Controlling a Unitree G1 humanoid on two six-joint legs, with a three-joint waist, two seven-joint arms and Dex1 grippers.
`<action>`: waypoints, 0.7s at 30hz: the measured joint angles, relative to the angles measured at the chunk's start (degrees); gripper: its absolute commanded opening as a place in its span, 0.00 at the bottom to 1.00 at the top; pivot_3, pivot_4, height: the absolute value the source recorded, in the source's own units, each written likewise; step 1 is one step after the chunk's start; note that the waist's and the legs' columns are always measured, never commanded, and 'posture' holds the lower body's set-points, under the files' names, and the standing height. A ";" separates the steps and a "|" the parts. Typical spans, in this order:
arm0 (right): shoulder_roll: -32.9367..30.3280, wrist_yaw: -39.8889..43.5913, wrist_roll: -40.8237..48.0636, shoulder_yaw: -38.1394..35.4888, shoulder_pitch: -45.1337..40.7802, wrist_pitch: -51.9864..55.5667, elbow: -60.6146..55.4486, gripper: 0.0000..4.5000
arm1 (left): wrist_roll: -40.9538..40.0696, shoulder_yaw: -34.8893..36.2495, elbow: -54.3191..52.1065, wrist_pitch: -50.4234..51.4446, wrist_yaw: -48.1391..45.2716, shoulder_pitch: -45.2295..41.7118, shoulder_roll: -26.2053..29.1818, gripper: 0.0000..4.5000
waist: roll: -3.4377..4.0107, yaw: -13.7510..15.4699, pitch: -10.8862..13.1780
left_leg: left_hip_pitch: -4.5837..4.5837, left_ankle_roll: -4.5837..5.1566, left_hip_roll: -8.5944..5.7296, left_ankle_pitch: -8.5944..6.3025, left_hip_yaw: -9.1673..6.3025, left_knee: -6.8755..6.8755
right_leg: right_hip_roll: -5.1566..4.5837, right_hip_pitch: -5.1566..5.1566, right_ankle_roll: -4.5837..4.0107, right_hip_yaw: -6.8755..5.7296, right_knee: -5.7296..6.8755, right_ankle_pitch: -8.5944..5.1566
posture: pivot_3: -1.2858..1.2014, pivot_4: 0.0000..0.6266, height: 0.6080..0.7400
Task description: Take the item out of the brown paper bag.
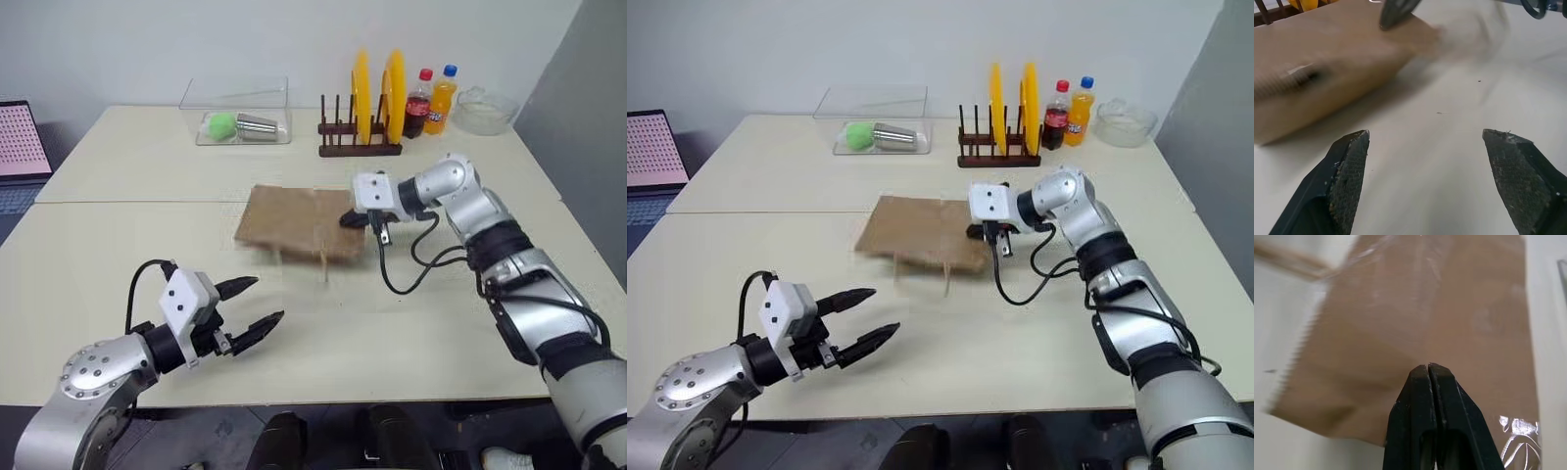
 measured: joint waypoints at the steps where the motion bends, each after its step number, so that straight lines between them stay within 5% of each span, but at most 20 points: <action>1: -0.04 0.06 0.45 0.00 0.87 0.86 -1.90 0.01 | -0.65 0.12 -0.05 0.23 -0.55 0.16 0.82 0.86 | 0.01 0.00 0.00 | 0.01 0.00 0.00 0.00 0.00 -0.04 | 0.00 -0.01 -0.01 0.00 0.00 -0.01 | 0.52 0.24 1.00; 9: -3.15 -1.50 6.85 -4.93 9.99 9.79 -22.96 0.05 | -2.75 1.50 1.48 -0.71 -5.70 -1.72 7.35 0.90 | 0.01 0.44 0.01 | 0.01 -0.01 0.00 0.01 -0.06 -0.09 | 0.00 0.02 -0.03 -0.07 -0.07 -0.04 | 0.52 0.24 1.00; 12: -5.04 -4.18 11.84 -8.66 20.46 18.59 -38.17 0.22 | 2.84 -1.16 6.58 -7.42 -8.55 -7.37 10.30 1.00 | 0.00 1.49 0.00 | -0.03 -0.02 0.00 0.01 -0.11 -0.10 | 0.00 0.04 -0.03 -0.13 -0.14 -0.04 | 0.52 0.24 1.00; 20: -14.36 -10.75 20.30 -14.92 45.86 38.94 -68.33 0.85 | 16.66 -12.46 24.56 -36.28 -22.59 -12.19 12.94 1.00 | 0.10 1.40 0.00 | -0.10 0.00 0.06 -0.01 0.04 -0.27 | 0.00 0.04 0.07 -0.08 -0.58 -0.10 | 0.52 0.24 1.00; 21: -15.16 -11.37 20.76 -15.09 47.83 40.28 -70.12 0.85 | 17.40 -13.57 25.89 -38.53 -23.53 -12.52 12.93 1.00 | 0.10 1.33 0.00 | -0.09 0.00 0.09 -0.01 0.06 -0.27 | 0.01 0.04 0.15 -0.09 -0.59 -0.15 | 0.52 0.24 1.00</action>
